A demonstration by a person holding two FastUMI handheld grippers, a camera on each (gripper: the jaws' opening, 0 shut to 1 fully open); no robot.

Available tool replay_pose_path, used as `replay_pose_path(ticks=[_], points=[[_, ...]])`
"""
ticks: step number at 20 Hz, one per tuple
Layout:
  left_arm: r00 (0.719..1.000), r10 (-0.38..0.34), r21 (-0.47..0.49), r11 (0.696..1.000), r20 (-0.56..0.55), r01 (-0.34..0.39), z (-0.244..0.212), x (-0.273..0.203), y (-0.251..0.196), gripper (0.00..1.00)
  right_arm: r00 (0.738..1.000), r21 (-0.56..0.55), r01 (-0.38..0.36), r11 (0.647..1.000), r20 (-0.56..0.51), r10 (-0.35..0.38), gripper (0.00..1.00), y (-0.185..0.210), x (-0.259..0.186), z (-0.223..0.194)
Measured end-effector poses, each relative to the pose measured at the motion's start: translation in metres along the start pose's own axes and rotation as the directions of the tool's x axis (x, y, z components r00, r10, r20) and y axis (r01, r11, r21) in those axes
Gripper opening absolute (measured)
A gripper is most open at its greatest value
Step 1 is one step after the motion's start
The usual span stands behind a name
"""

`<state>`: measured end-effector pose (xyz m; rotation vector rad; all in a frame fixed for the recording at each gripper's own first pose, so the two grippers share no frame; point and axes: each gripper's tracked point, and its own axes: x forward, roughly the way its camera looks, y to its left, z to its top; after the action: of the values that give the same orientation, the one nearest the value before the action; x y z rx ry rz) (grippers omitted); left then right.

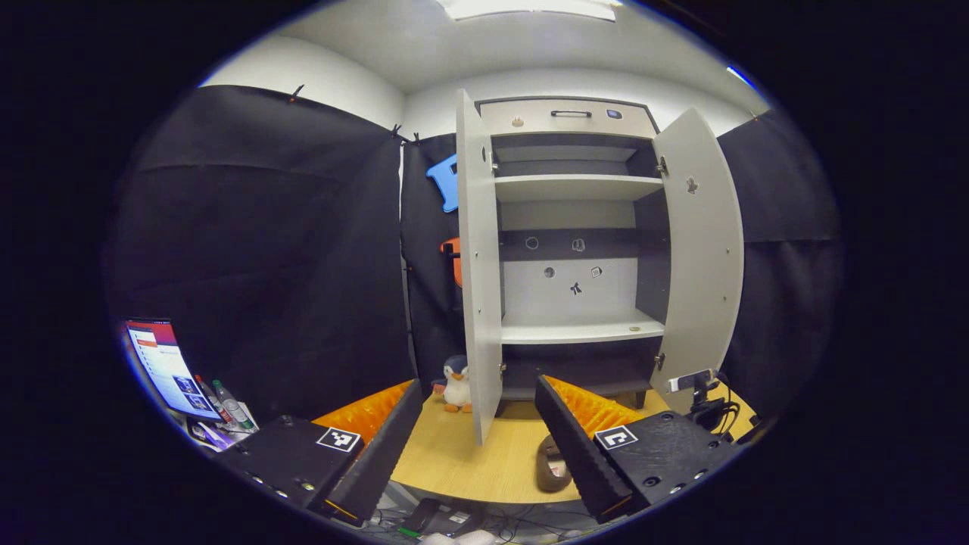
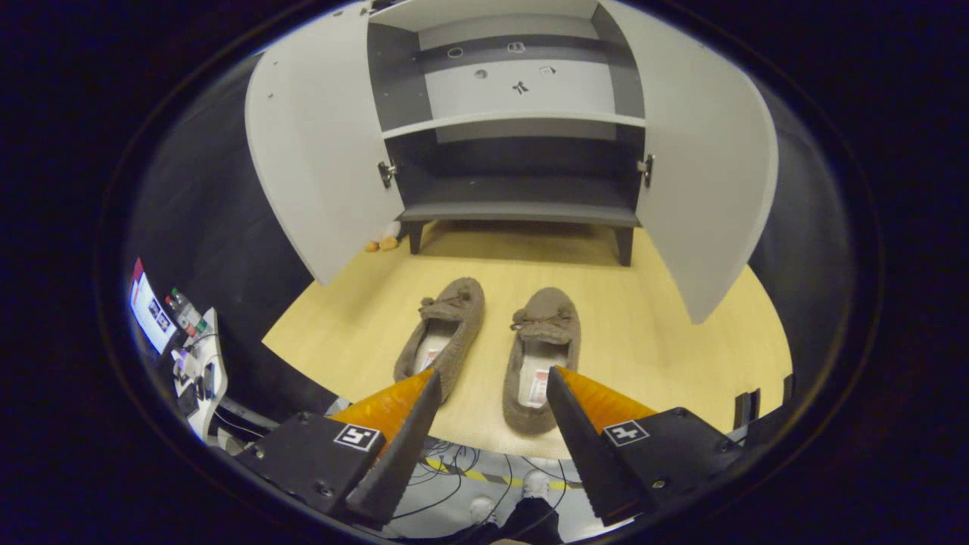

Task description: Grab one shoe with the right hand and put it into the shoe cabinet, grab the other shoe with the left hand and put it into the shoe cabinet; then close the right door with the right hand and the left door with the left hand.

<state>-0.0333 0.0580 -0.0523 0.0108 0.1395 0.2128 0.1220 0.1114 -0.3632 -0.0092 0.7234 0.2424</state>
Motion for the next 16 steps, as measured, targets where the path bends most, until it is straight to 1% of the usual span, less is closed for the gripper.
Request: replay_pose_path(ticks=[3, 6, 8, 13, 14, 15, 16], points=[[1.0, 0.023, 0.014, 1.0, -0.003, -0.023, 0.004, 0.01, 0.0, 0.96, 0.999, 0.013, 0.028, 1.0, -0.031, -0.028, 0.9, -0.009, 0.046, -0.006], [0.999, 0.046, 0.021, 0.999, -0.015, -0.046, 0.003, 0.023, -0.003, 0.96, 0.998, 0.052, 0.039, 0.998, -0.045, -0.037, 0.88, -0.018, 0.08, -0.002], [0.998, 0.058, 0.029, 0.998, -0.029, -0.058, -0.001, 0.036, -0.005, 0.96, 0.998, 0.053, 0.055, 0.997, -0.047, -0.052, 0.87, -0.026, 0.1, 0.003], [0.997, 0.057, 0.034, 0.998, -0.055, -0.055, -0.008, 0.061, -0.024, 0.96, 0.998, 0.089, 0.045, 0.995, -0.05, -0.04, 0.82, -0.034, 0.138, 0.016], [0.997, 0.052, 0.035, 0.998, -0.053, -0.05, -0.006, 0.066, -0.03, 0.96, 0.999, 0.099, 0.025, 0.995, -0.047, -0.02, 0.8, -0.034, 0.144, 0.018], [0.997, 0.049, 0.036, 0.998, -0.054, -0.047, -0.005, 0.07, -0.034, 0.96, 0.998, 0.114, 0.026, 0.993, -0.053, -0.02, 0.66, -0.035, 0.149, 0.018], [0.997, 0.044, 0.035, 0.998, -0.056, -0.042, -0.006, 0.072, -0.037, 0.96, 0.998, 0.127, 0.029, 0.991, -0.057, -0.022, 0.62, -0.037, 0.155, 0.018]])
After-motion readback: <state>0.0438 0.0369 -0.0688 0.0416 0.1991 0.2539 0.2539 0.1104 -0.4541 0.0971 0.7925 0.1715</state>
